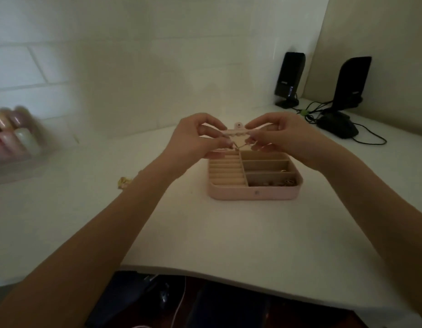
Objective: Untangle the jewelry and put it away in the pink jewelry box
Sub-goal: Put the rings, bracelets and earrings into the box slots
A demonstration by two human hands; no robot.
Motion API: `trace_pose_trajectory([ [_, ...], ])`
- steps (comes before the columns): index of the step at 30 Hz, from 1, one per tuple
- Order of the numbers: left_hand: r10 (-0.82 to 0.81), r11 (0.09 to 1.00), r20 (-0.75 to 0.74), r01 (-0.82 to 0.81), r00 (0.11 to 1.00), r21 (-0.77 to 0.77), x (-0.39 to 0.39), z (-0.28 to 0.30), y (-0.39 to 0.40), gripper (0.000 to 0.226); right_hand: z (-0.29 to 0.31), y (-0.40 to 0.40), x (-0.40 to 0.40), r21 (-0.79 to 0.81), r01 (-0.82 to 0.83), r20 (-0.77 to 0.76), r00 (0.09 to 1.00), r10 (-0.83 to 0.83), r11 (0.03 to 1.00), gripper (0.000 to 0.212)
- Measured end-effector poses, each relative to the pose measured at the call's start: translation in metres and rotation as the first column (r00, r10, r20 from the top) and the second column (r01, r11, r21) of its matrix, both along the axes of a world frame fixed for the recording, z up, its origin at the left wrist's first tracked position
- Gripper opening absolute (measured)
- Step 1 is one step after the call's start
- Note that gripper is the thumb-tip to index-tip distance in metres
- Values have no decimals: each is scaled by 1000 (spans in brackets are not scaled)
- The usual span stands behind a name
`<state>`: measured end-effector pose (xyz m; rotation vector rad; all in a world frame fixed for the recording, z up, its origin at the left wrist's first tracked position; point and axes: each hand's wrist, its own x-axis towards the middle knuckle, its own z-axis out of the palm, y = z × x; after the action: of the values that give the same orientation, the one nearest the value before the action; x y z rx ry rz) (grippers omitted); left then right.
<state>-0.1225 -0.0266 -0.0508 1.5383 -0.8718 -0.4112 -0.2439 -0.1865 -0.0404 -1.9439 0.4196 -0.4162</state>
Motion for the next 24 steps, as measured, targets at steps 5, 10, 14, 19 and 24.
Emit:
trace_pose_trajectory([
  [5, 12, 994, 164, -30, 986, 108, -15, -15, -30, 18, -7, -26, -36, -145, 65, -101, 992, -80, 987, 10],
  [10, 10, 980, 329, -76, 944, 186, -20, -19, -38, 16, -5, -36, -47, -243, 67, -213, 970, -121, 968, 4],
  [14, -86, 962, 512, -62, 855, 266, -28, -18, -41, 14, -8, -34, -45, -347, 25, -261, 957, -123, 937, 5],
  [19, -166, 941, 554, -37, 816, 337, -28, -17, -37, 7, -11, -30, -43, -527, -4, -279, 945, -169, 850, 5],
  [24, -198, 906, 567, -71, 800, 417, -22, -11, -33, 14, -15, -28, -42, -598, -55, -322, 930, -177, 799, 6],
])
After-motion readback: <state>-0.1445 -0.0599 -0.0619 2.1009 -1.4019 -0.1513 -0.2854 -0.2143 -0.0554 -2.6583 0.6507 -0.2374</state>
